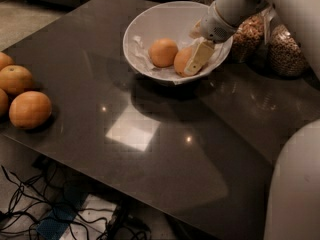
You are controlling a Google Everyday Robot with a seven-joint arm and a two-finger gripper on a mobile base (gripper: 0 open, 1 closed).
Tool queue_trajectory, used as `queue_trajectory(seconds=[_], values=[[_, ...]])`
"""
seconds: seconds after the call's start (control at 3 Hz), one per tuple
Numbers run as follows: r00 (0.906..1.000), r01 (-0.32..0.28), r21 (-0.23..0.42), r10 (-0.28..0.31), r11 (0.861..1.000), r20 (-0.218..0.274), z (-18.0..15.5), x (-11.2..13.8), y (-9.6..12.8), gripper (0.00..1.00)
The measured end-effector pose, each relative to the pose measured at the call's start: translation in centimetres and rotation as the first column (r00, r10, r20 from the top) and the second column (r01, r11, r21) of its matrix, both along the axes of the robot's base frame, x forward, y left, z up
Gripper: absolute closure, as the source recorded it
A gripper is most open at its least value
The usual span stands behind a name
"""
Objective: Pick orange from white bowl
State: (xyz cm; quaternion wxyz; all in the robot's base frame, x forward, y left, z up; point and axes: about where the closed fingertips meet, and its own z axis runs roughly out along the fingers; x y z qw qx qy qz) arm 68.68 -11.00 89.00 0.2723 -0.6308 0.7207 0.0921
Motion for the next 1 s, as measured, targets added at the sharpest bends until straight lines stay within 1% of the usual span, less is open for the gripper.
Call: queue_trajectory(seconds=[0.67, 1.0], values=[[0.9979, -0.020, -0.014, 0.019, 1.000, -0.062, -2.5, 0.0, 0.5, 0.18], [0.9975, -0.023, -0.016, 0.022, 1.000, -0.067, -2.8, 0.0, 0.6, 0.30]])
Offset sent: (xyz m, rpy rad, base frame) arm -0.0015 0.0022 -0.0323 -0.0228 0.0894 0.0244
